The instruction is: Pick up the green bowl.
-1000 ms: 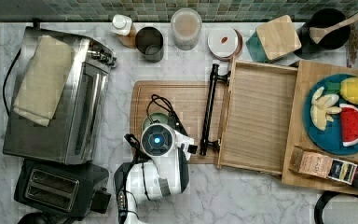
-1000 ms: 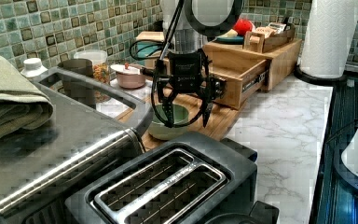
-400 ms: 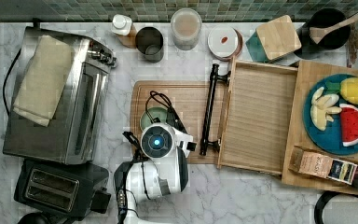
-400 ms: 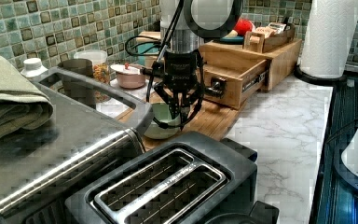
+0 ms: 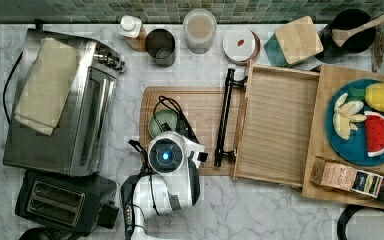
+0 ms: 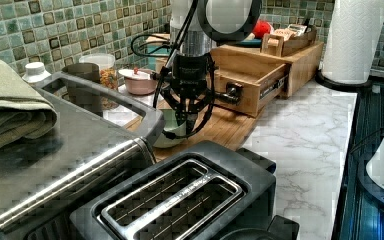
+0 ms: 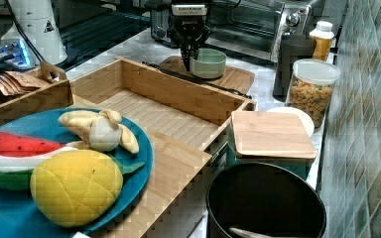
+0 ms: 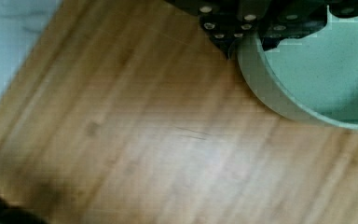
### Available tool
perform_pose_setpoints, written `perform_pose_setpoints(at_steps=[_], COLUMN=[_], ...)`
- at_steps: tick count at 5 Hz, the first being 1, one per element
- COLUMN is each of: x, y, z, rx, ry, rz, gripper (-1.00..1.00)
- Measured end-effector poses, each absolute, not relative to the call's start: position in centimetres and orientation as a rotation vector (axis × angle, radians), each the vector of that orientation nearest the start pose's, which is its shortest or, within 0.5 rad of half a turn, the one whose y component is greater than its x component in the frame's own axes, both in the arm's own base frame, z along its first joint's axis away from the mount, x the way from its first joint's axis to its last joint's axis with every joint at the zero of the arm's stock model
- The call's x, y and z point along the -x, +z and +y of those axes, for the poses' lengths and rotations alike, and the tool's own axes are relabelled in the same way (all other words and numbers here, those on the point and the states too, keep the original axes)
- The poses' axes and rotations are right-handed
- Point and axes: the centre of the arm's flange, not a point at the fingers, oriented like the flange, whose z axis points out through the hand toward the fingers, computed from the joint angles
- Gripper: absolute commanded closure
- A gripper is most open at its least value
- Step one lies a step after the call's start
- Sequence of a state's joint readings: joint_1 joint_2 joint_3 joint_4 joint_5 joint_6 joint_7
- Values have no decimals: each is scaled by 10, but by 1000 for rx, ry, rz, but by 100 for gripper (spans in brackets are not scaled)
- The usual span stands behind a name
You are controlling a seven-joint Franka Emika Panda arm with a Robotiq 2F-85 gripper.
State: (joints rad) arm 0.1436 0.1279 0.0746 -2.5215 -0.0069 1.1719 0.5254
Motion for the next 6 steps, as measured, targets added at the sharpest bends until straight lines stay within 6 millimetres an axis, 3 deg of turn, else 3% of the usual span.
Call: perform_pose_setpoints(at_steps=[1,2,3,4,6], x=[-456,-451,-440,-431,-431], y=[234,242,263,302,392], z=[100,101,103,97,78], rx=[2654,2707,2722,2739,2563], ry=[-74,-98,-40,-29,-136], rz=[1593,1599,1711,1754,1807], gripper=[100,100,100,100,100])
